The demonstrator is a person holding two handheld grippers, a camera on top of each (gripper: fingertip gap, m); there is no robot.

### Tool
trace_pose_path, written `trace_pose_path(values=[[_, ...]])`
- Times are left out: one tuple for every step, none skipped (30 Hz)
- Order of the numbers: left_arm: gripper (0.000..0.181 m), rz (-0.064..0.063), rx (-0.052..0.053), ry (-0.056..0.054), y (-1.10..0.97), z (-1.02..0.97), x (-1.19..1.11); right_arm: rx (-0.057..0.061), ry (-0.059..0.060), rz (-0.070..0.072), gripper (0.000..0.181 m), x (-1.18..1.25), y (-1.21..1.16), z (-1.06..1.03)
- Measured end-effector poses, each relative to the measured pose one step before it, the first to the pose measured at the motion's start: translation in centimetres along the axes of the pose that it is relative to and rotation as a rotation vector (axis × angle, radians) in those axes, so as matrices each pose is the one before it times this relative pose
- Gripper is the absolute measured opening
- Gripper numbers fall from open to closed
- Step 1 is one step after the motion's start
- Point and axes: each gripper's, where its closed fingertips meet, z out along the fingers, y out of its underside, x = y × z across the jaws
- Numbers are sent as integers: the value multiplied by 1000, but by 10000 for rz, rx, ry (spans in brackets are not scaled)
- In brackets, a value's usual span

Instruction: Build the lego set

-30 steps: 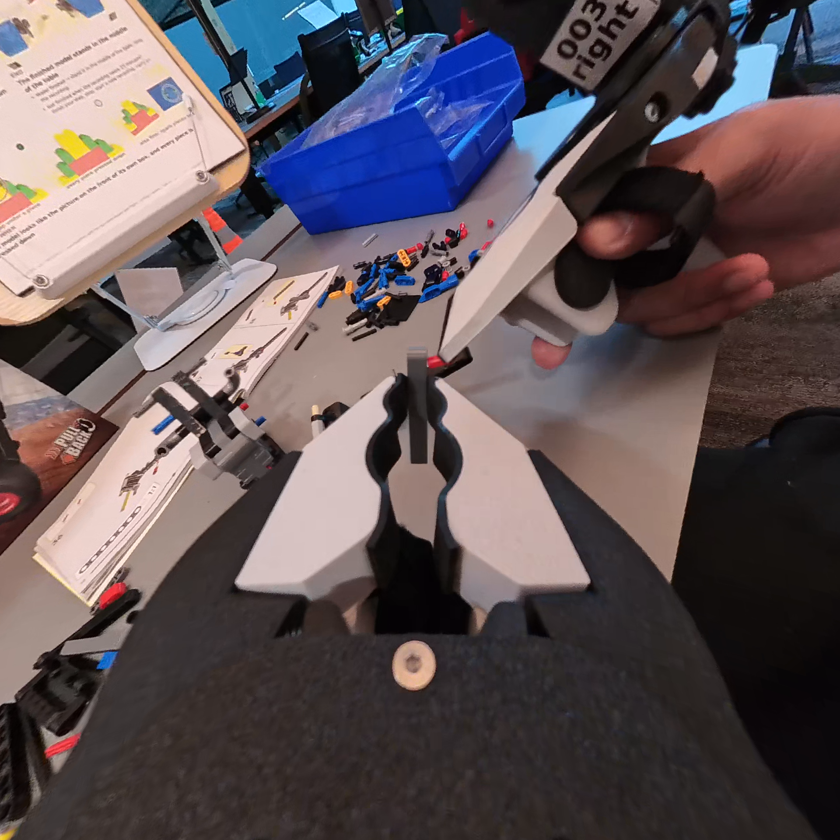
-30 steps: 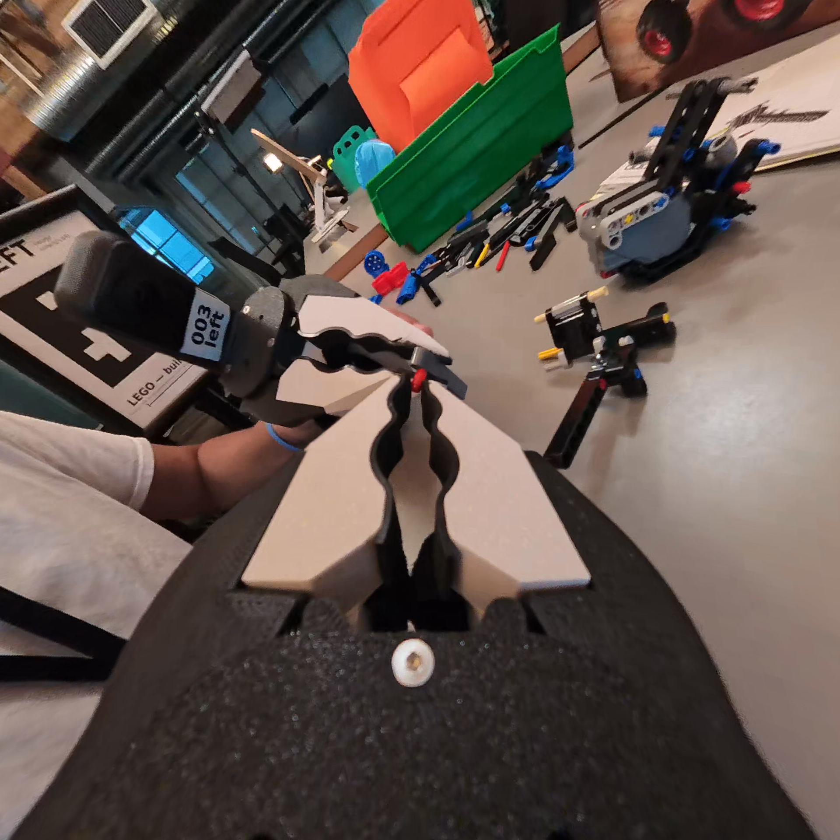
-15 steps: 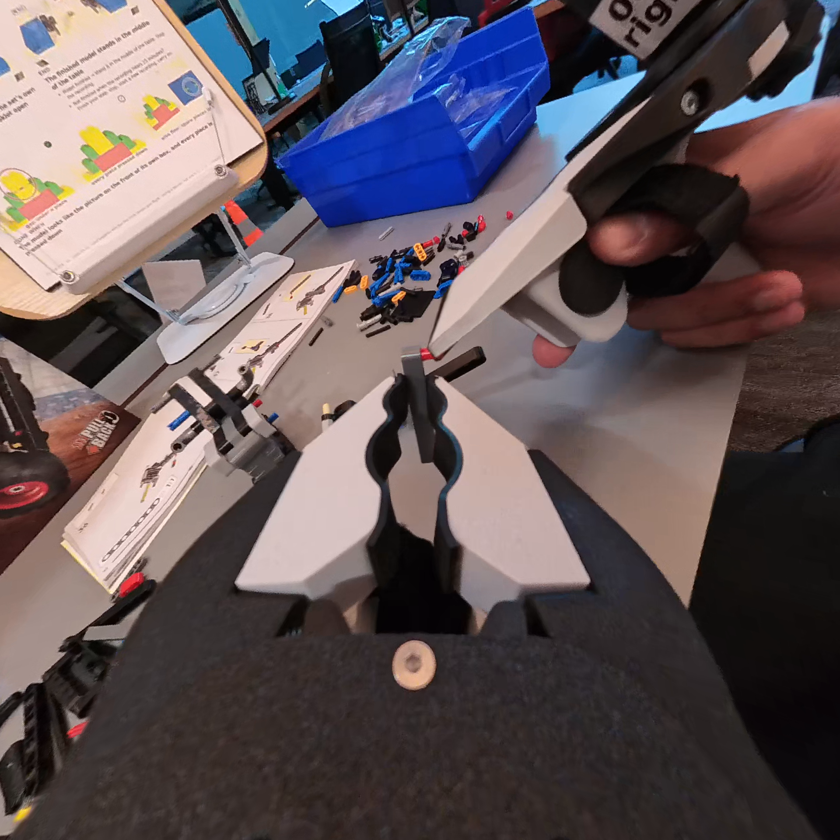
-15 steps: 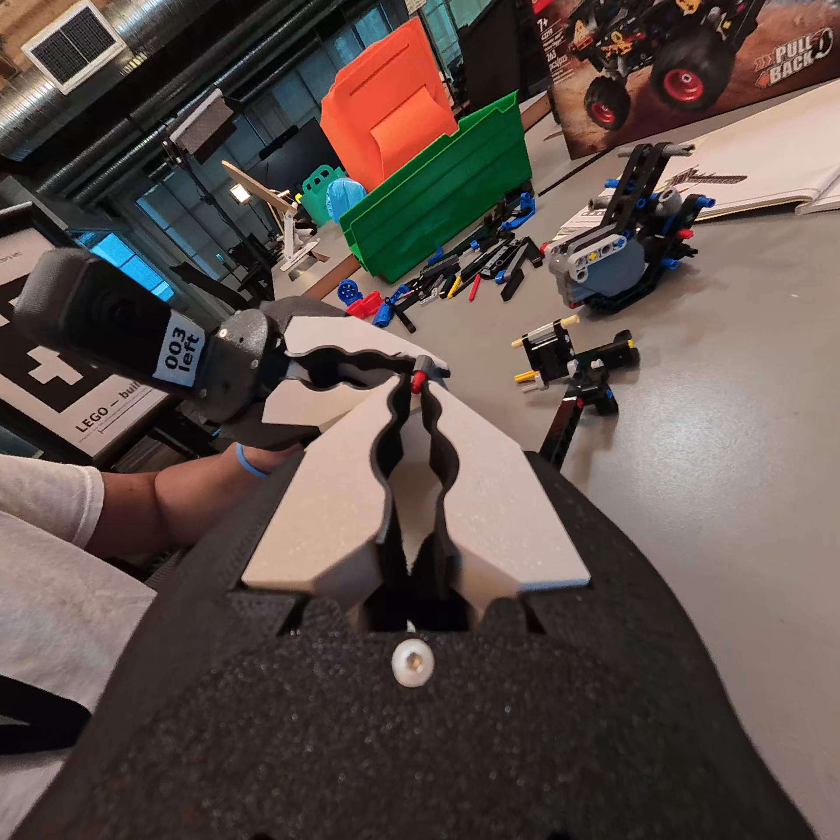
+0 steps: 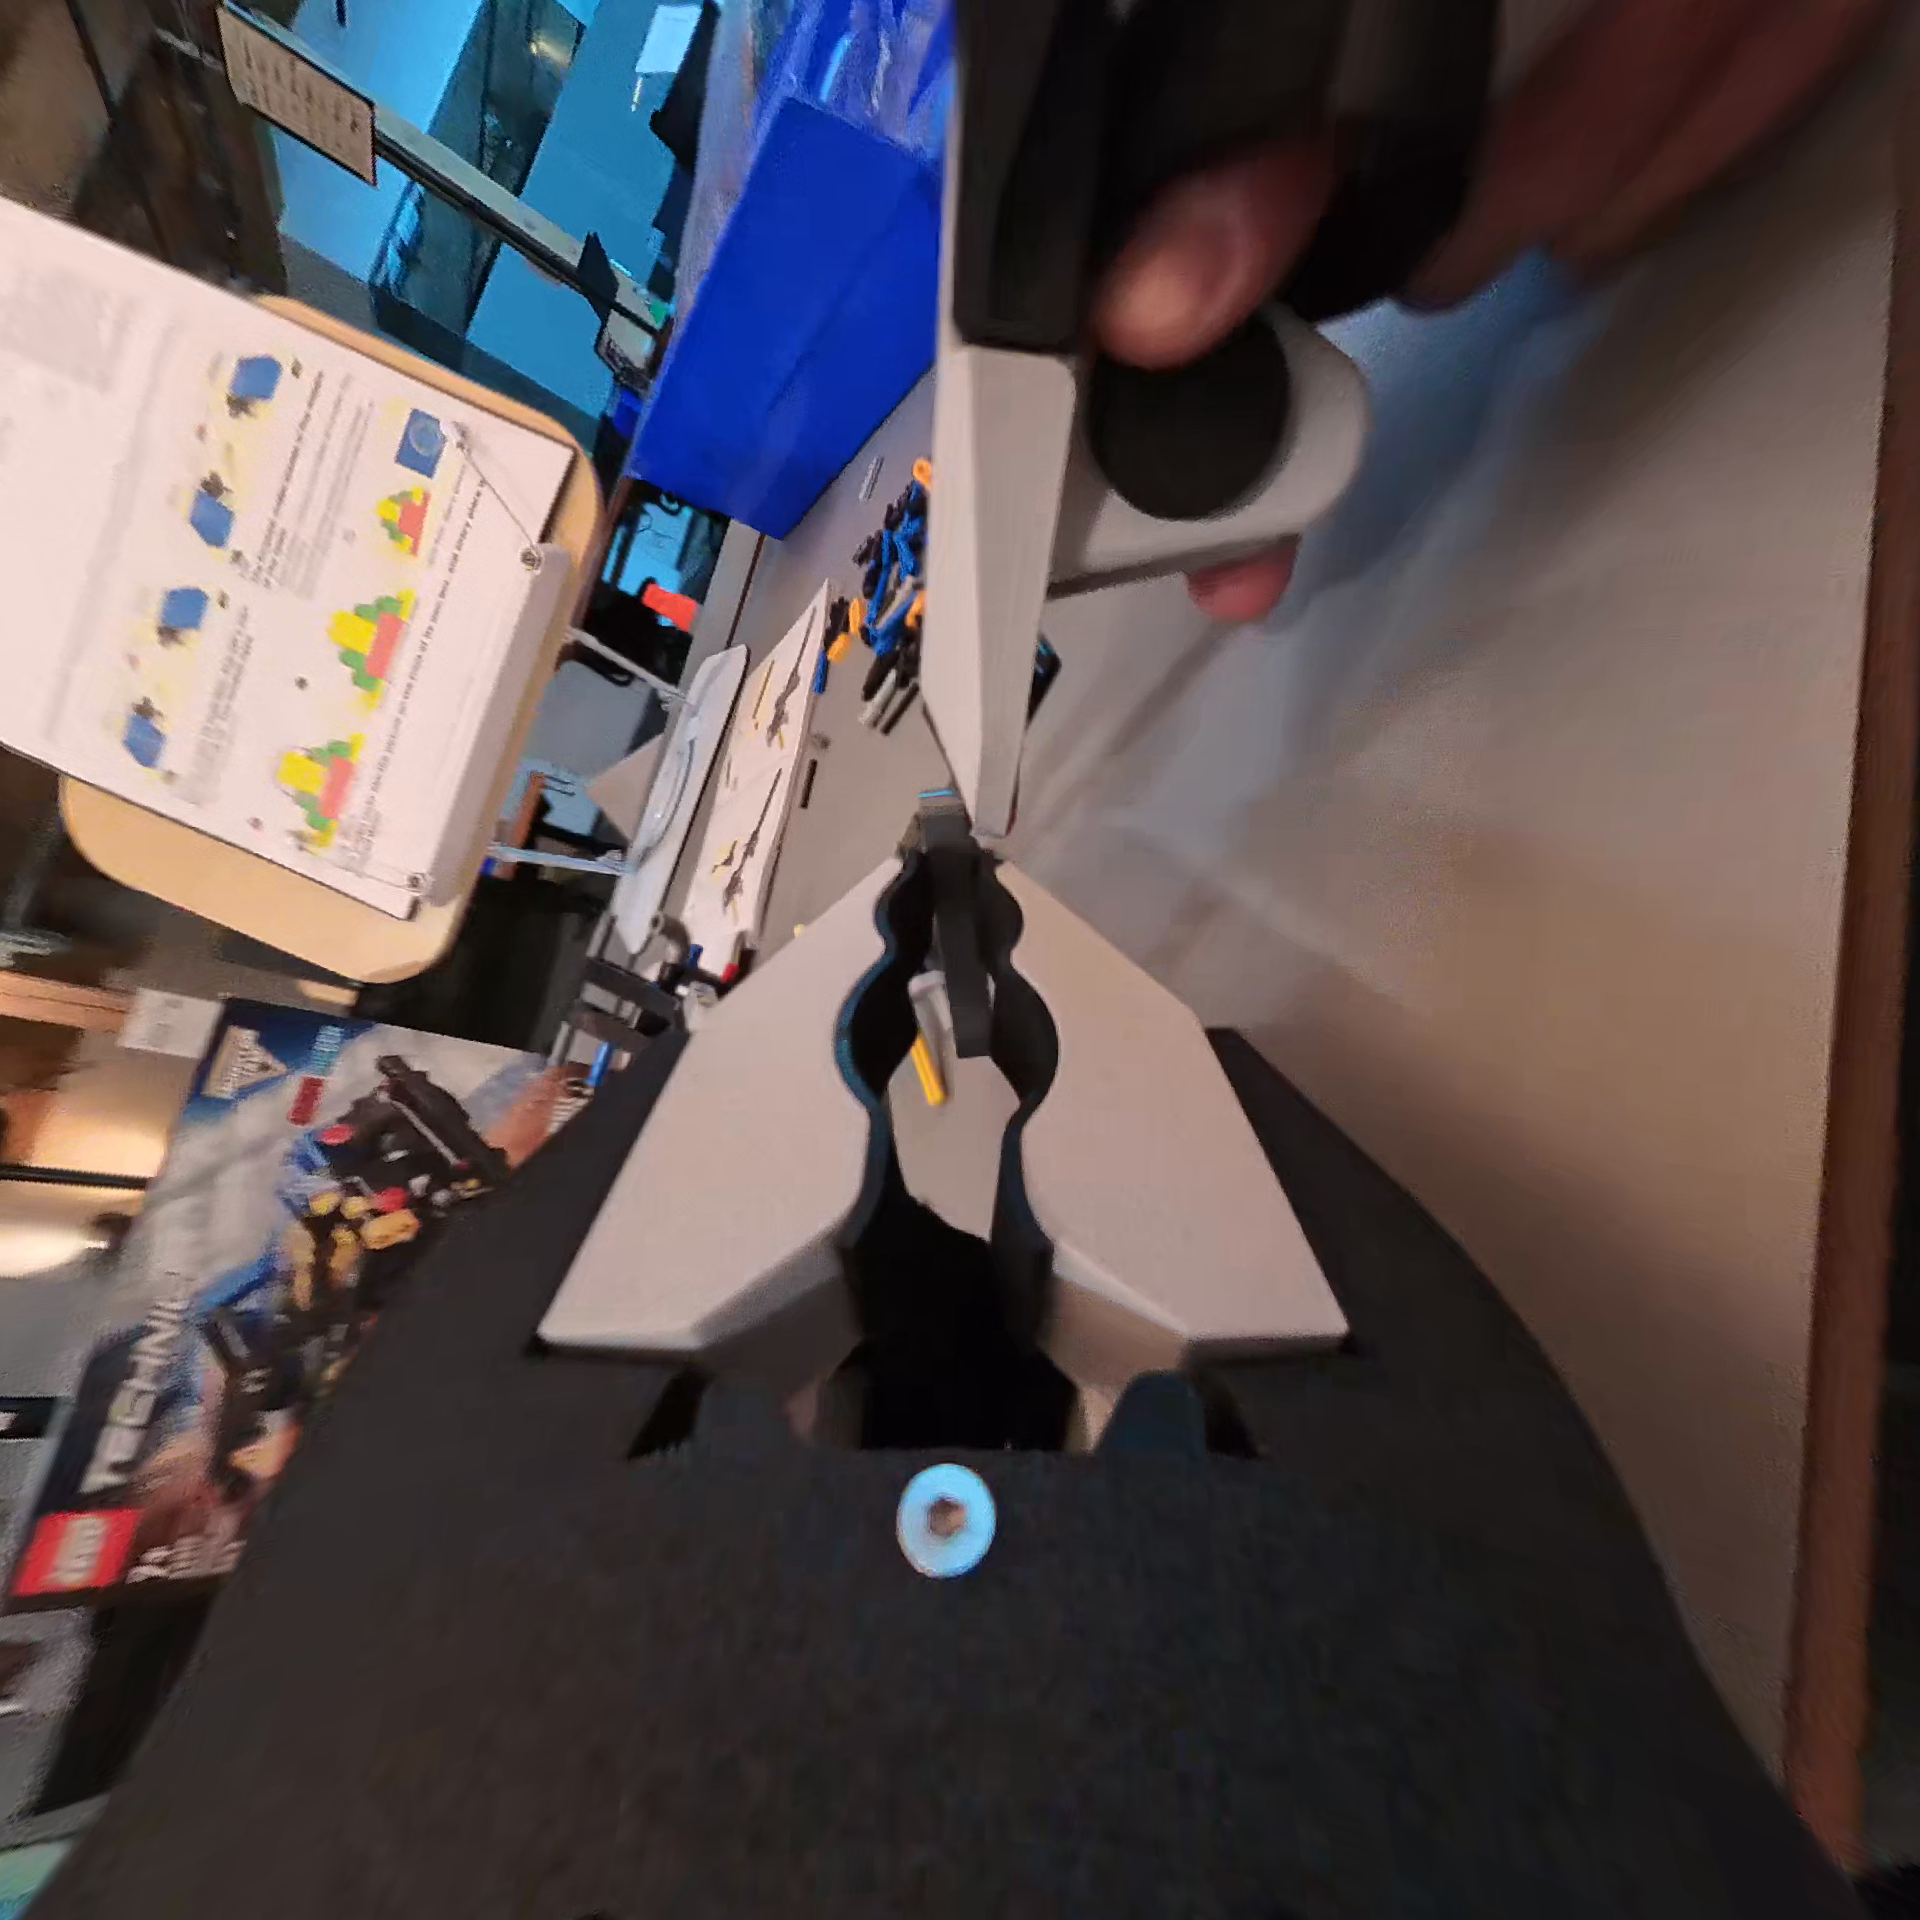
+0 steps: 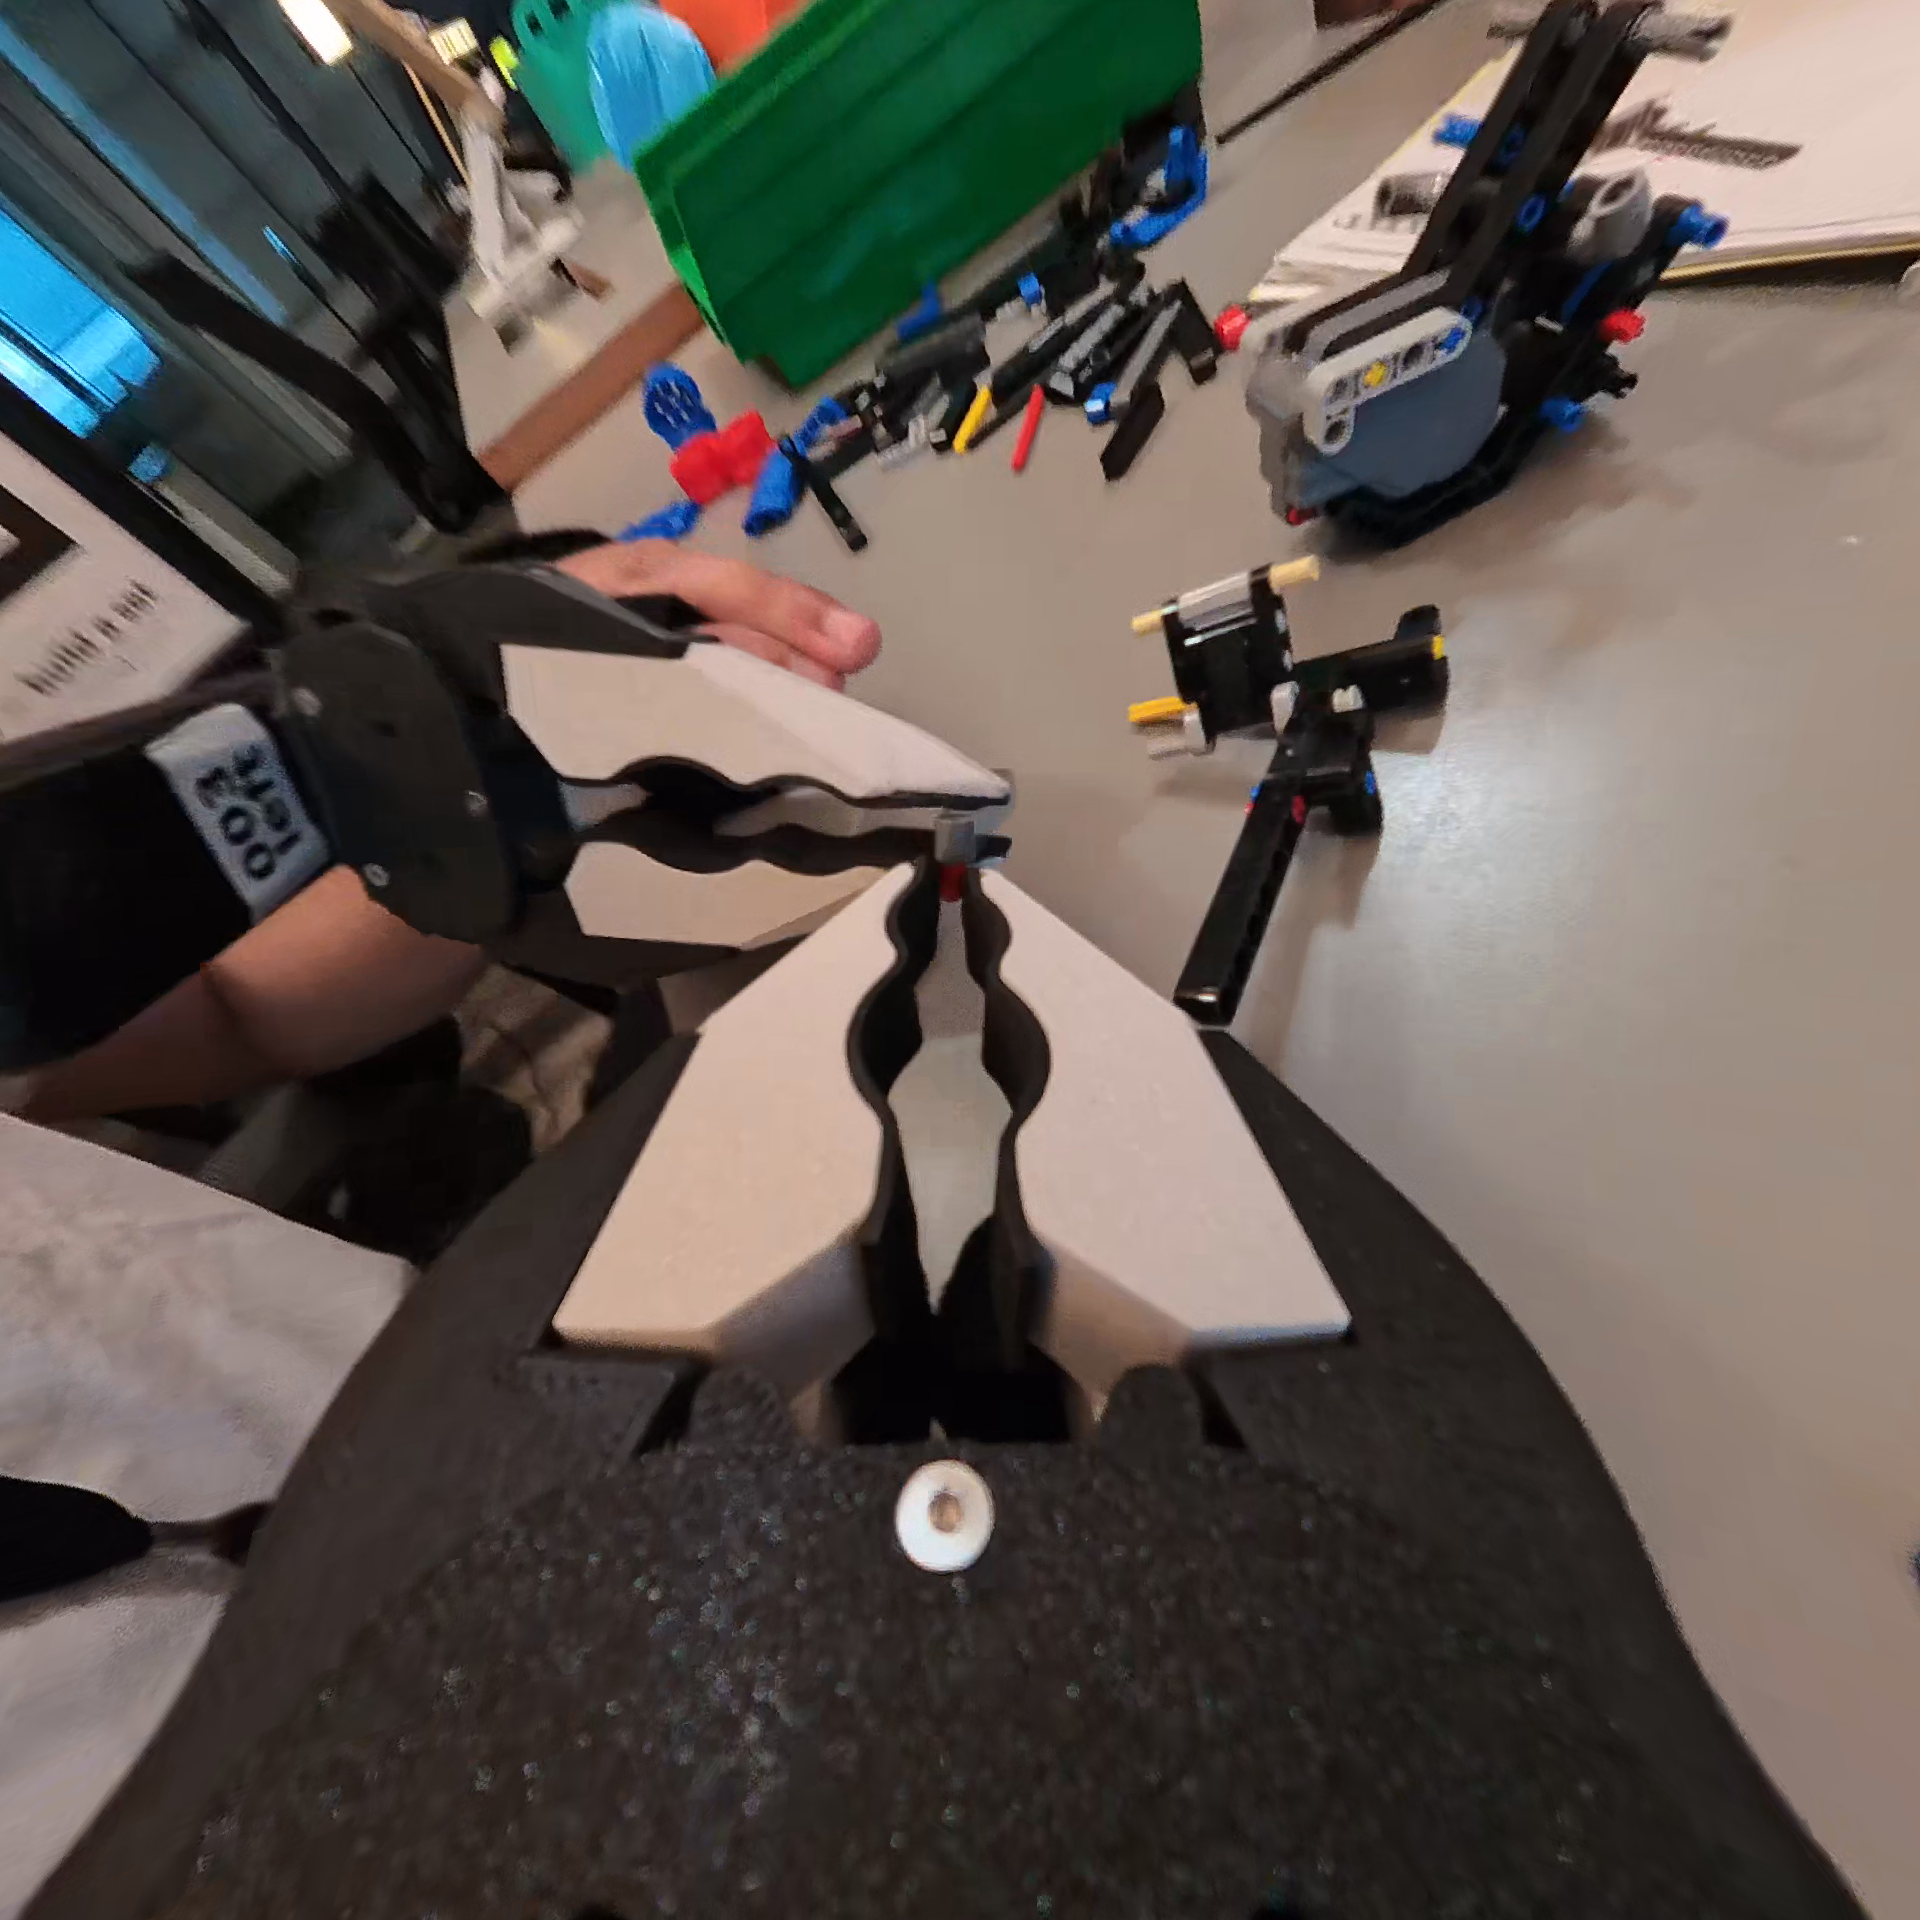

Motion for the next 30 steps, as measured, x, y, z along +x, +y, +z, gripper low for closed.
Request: trace_pose_path(values=[[7,439,-147,-55,235,56,277,-333,260,-338,3,222,376,153],[7,354,-110,-98,186,50,186,-226,245,-350,3,139,242,150],[7,246,-83,-100,95,-15,47,-102,189,-314,3,30,93,102],[7,127,-33,-71,35,-27,4,-28,164,-295,3,33,-14,21],[6,85,1,-28,15,-39,22,-19,91,-168,3,-31,24,10],[6,146,16,-47,8,-44,30,-19,50,-123,3,-41,31,5],[6,216,5,-77,-14,-39,42,-40,81,-151,3,-22,56,-4],[6,248,-21,-55,5,5,102,-92,103,-158,3,15,146,2],[6,261,-15,-38,-16,42,164,-129,74,-128,3,32,197,13],[6,163,-40,20,-11,60,188,-109,51,-54,3,70,166,-3],[6,78,-7,27,-40,24,113,-34,-1,-7,3,29,63,-19],[6,41,50,18,-38,-24,25,20,-54,17,3,-35,-23,-36],[6,-38,44,125,20,-14,154,-44,-28,3,3,-19,59,23],[7,36,6,71,42,-6,126,-64,18,-50,3,-5,69,53],[7,236,-38,-48,41,-18,64,-65,66,-107,3,-11,83,56],[7,355,-76,-153,56,-9,-19,-36,88,-107,3,21,32,47],[7,280,-79,-40,62,7,116,-133,32,-47,3,13,176,93],[7,217,-77,40,72,39,225,-194,78,-82,3,41,255,147],[6,307,-106,-104,81,13,17,-31,155,-173,3,39,34,37],[6,313,-53,-42,33,6,125,-122,95,-130,3,6,175,83],[6,180,-39,49,16,24,184,-175,72,-115,3,10,243,122],[6,61,-28,20,12,-6,27,-17,22,-70,3,-17,7,29],[6,56,13,21,-7,-39,33,-11,-85,47,3,-50,8,0],[6,27,13,46,-32,-24,66,-28,-112,77,3,-33,48,0],[6,88,-3,15,-51,-4,17,3,-118,55,3,-44,14,-42],[6,114,3,92,-78,-16,102,-59,-182,104,3,-48,117,-23],[6,88,-15,56,-51,27,64,-24,-226,218,3,-13,40,-23],[7,16,-18,22,-30,32,11,1,-233,256,3,-5,3,-9],[6,-96,-9,21,3,28,-49,16,-210,235,3,-10,-26,-11],[7,-134,-16,1,28,4,-119,72,-118,135,3,12,-106,-30]])
